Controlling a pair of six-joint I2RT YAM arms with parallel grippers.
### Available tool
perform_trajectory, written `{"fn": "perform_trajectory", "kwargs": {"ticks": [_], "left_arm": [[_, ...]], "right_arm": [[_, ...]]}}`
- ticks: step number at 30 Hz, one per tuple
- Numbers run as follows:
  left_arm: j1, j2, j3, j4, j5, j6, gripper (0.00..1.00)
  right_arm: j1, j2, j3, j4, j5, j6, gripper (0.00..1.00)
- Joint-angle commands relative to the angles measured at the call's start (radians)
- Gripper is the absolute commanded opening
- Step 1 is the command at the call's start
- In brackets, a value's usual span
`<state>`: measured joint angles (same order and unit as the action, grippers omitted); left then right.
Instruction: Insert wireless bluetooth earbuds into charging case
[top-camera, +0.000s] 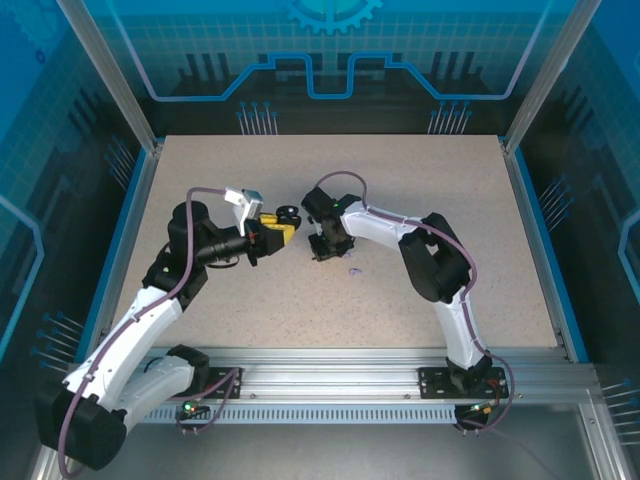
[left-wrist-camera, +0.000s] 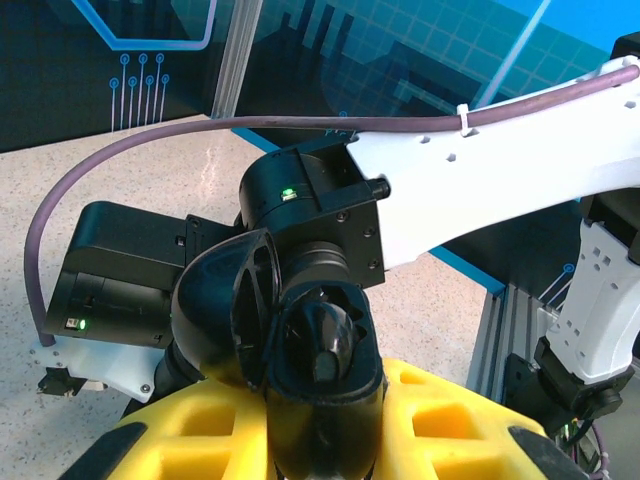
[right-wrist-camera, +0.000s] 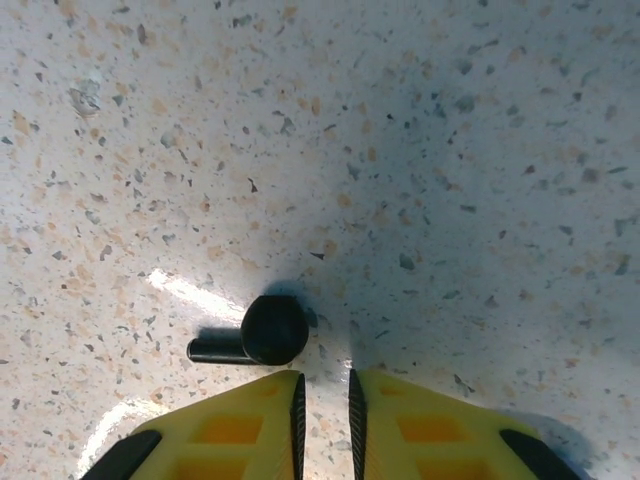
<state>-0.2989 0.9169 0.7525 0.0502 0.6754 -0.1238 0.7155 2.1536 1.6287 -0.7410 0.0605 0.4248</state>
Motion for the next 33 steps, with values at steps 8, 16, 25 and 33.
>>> {"fn": "perform_trajectory", "kwargs": {"ticks": [8,16,25,33], "left_arm": [[0.012,-0.026,0.008,-0.015,-0.008,0.023,0.2],[0.011,-0.026,0.005,-0.007,-0.004,0.021,0.2],[0.012,-0.023,0.006,-0.004,0.001,0.02,0.2],[0.012,-0.022,0.008,-0.007,0.003,0.021,0.2]], "right_arm": [[-0.018,-0.093,-0.03,0.009,-0.099,0.042,0.27],[-0.024,-0.061,-0.009,0.001,-0.112,0.116,0.4],[-0.017,0.006,0.047,-0.018,-0.094,0.145,0.49],[-0.011,0.055,0.086,-0.021,-0.066,0.163,0.43]]}}
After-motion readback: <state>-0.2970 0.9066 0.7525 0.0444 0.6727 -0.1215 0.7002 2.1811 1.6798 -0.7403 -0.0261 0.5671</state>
